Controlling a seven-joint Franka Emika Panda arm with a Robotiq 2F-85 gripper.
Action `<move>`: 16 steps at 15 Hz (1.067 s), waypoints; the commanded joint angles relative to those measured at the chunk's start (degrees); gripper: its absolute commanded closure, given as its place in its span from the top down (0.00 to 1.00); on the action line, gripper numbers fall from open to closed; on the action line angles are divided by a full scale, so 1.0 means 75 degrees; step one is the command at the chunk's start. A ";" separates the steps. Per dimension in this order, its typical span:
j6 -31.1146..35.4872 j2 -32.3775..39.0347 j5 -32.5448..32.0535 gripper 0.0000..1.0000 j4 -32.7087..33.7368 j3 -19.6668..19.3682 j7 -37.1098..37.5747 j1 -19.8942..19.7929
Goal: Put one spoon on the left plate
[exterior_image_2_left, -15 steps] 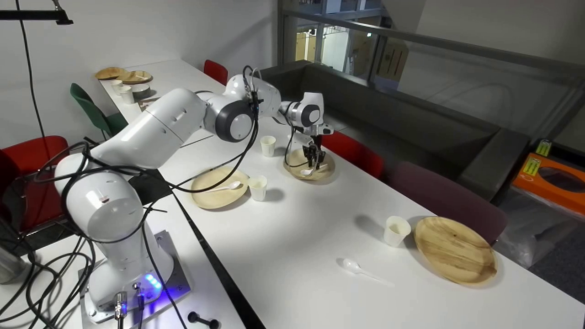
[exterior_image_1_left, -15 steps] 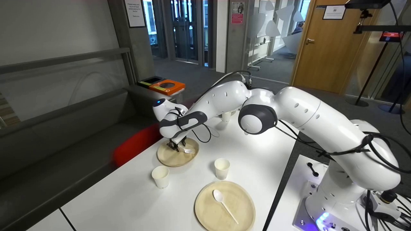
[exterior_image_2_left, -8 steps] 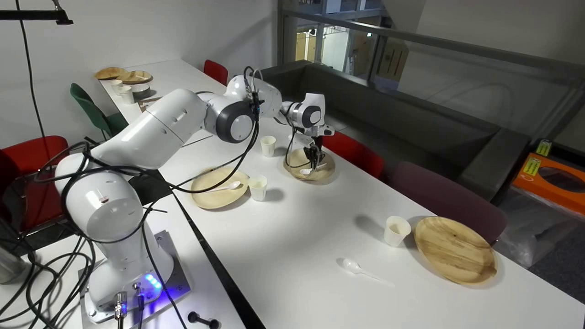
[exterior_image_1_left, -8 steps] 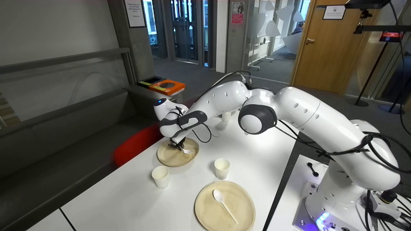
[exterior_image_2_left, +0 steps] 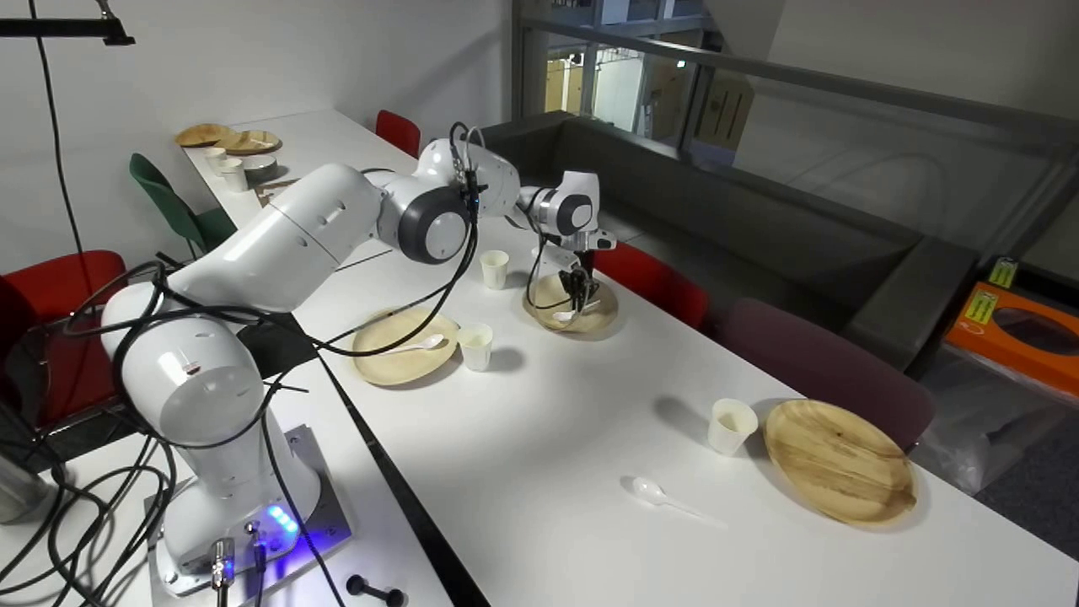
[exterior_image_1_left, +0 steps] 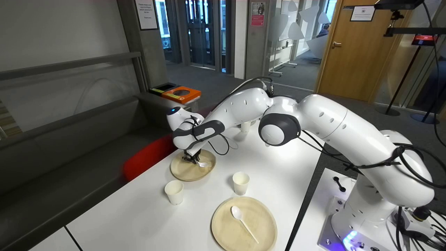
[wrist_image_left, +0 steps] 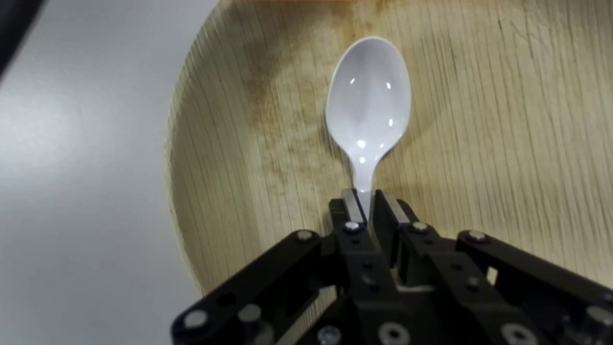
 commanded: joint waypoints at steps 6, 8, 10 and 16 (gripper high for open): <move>-0.0401 0.0060 0.0137 0.16 0.0382 0.0139 -0.0317 0.0086; -0.0405 0.0067 0.0147 0.16 0.0399 0.0159 -0.0324 0.0093; -0.0413 0.0072 0.0150 0.16 0.0413 0.0163 -0.0325 0.0095; -0.0419 0.0037 0.0154 0.32 0.0395 0.0167 -0.0325 0.0095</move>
